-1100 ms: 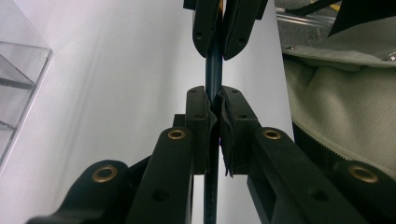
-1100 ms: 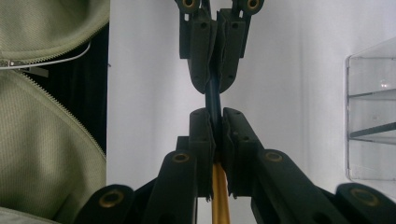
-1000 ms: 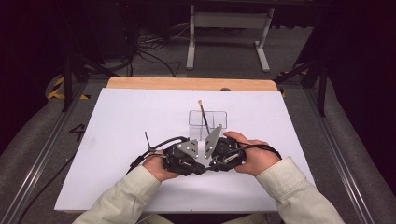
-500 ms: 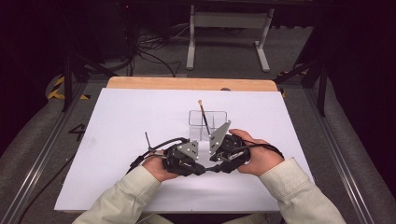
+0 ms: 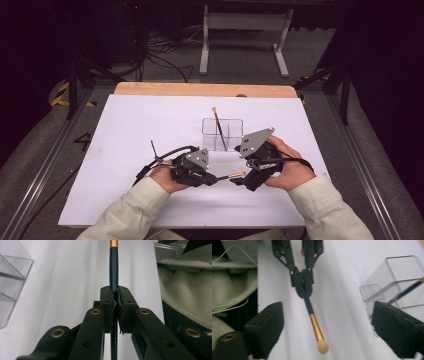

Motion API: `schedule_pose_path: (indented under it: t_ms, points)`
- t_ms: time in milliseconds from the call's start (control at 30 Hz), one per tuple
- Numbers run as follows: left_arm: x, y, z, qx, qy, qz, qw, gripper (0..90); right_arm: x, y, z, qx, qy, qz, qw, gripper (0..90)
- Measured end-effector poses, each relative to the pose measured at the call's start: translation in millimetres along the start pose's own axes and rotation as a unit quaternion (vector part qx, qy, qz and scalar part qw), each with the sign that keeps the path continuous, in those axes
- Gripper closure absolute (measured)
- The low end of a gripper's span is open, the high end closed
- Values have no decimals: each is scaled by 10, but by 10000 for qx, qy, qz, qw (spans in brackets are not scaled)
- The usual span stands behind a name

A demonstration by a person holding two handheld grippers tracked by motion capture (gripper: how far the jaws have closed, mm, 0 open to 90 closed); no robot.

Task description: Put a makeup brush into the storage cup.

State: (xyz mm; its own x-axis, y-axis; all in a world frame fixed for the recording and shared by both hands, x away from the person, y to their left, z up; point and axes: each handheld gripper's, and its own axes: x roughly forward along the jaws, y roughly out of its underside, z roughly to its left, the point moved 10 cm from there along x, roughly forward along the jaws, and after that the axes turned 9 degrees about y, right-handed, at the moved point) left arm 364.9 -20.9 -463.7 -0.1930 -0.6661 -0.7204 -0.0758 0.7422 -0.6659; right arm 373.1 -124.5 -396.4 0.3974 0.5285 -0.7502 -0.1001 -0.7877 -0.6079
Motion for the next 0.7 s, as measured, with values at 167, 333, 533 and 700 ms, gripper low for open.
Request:
schedule_pose_path:
  t_ms: [167,333,533,700]
  points:
    - [-42,12,26,-64,-54,-115,9999,836,-97,37,-68,196,274,-266,9991,22]
    - [-100,13,63,-119,-141,-257,9995,837,-247,142,-156,536,521,-600,9954,2]
    - [-133,4,76,-160,-152,-372,9991,837,-416,225,-223,766,815,-949,9892,0]
    - [-171,6,95,-185,-191,-457,9986,838,-497,309,-278,984,947,-1191,9834,0]
